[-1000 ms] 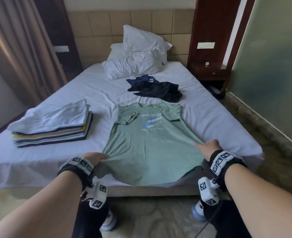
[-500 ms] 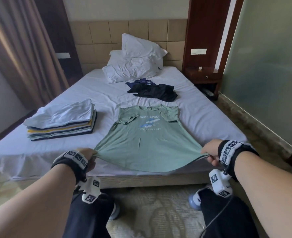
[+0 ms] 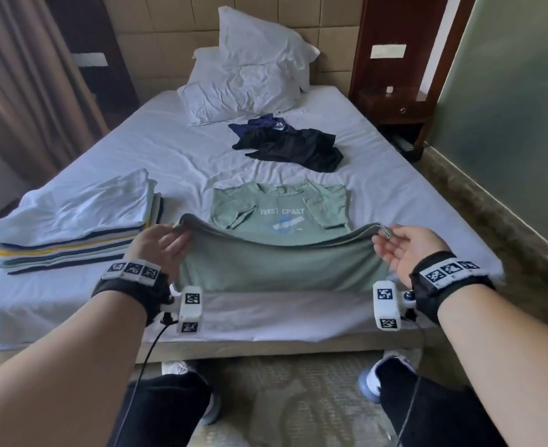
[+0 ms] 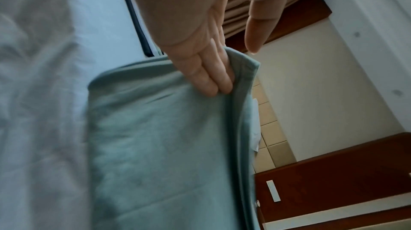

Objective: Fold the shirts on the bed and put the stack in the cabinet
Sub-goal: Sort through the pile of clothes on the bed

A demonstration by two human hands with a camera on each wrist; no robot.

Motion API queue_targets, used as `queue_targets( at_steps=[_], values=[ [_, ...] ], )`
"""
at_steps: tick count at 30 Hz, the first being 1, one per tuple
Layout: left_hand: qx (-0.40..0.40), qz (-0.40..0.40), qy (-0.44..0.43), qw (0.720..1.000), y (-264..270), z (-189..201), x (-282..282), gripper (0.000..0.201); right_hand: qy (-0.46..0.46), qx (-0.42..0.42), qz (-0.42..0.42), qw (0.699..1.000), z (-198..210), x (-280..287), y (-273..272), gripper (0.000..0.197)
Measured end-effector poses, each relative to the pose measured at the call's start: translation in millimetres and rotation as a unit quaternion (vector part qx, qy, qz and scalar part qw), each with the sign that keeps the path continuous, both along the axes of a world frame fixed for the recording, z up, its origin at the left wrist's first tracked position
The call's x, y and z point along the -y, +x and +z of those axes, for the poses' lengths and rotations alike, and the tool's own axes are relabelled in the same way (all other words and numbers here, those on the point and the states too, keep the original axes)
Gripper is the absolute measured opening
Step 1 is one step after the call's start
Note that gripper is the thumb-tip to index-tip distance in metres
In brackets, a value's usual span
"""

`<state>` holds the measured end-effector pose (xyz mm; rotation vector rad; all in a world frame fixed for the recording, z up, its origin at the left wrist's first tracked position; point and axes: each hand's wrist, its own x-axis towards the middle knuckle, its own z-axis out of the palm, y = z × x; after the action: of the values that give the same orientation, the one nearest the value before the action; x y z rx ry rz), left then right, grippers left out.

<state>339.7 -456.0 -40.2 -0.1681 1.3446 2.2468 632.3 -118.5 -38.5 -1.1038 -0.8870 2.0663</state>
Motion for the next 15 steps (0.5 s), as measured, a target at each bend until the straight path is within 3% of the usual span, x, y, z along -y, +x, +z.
queue_targets(
  at_steps=[4,9,12,13,14,15],
  values=[
    [-0.003,-0.010,-0.032,0.999,-54,-24,-50,0.030,-0.003,-0.006,-0.005,1.000,-20,-46,-57,0.028],
    [-0.005,0.004,-0.073,0.997,-111,-33,-101,0.043,0.001,-0.007,0.014,1.000,-31,-96,-123,0.026],
    [0.009,0.005,-0.083,0.996,-139,-30,-125,0.021,-0.002,-0.002,0.020,1.000,-35,-122,-157,0.027],
    [0.010,0.007,-0.091,0.996,-151,-32,-132,0.036,-0.002,0.001,0.022,1.000,-36,-131,-168,0.027],
    [0.009,0.008,-0.117,0.993,-164,-33,-140,0.064,-0.002,0.003,0.023,1.000,-35,-140,-179,0.026],
    [0.006,0.009,-0.121,0.993,-172,-32,-147,0.076,-0.003,0.005,0.025,1.000,-34,-150,-190,0.025]
  ],
)
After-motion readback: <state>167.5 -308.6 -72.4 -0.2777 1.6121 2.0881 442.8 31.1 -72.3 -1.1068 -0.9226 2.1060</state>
